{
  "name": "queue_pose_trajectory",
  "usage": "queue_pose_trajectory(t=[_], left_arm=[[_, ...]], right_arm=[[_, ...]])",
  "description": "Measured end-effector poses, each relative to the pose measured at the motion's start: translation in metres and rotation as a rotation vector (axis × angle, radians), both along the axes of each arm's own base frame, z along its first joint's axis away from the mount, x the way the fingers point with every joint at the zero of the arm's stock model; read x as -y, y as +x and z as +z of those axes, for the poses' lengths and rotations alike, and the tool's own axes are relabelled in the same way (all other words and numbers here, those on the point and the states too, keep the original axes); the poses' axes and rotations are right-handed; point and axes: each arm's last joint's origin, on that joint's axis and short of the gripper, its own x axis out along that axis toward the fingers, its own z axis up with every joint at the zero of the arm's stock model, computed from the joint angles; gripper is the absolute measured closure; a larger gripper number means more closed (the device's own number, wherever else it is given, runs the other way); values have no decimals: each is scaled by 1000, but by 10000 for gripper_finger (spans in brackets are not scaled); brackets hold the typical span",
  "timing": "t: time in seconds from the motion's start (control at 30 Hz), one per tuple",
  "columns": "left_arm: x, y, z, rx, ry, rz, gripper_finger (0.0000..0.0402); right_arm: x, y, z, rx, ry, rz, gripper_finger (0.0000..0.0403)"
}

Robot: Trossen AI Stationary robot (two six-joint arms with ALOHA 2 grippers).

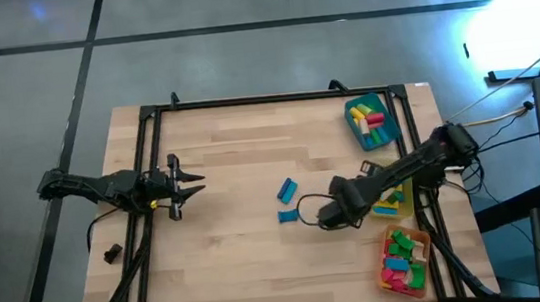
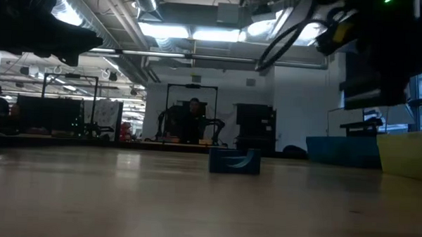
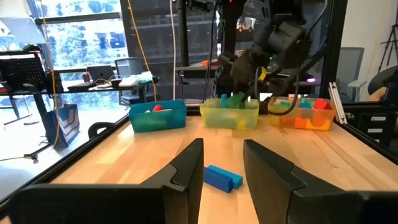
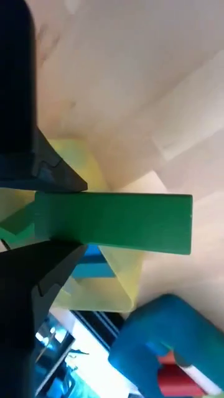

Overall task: Sort blocks by size
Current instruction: Put the green rectangular block into the yellow bin, then put the blue arch block into the orange bin

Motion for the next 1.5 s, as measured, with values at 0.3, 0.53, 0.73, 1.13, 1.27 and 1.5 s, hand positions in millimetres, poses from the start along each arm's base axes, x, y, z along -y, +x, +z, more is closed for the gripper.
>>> queue_pose_trajectory(t=[0.3, 0.53, 0.73, 1.13, 1.27, 1.5], left_arm=[[0, 0, 0, -1, 0, 0, 302], [0, 0, 0, -1, 0, 0, 302], [0, 0, 0, -1, 0, 0, 302], [0, 0, 0, -1, 0, 0, 302], [0, 0, 0, -1, 0, 0, 302], [0, 0, 0, -1, 0, 0, 302]], right_arm=[[-20, -35, -18, -110, -30, 22, 289], [-28, -66, -34, -186, -66, 13, 283], [-35, -74, -39, -195, -80, 41, 275], [-36, -73, -39, -188, -54, 30, 238], [-37, -73, -39, -201, -32, 30, 226], [-47, -51, -14, -39, -15, 204, 224]])
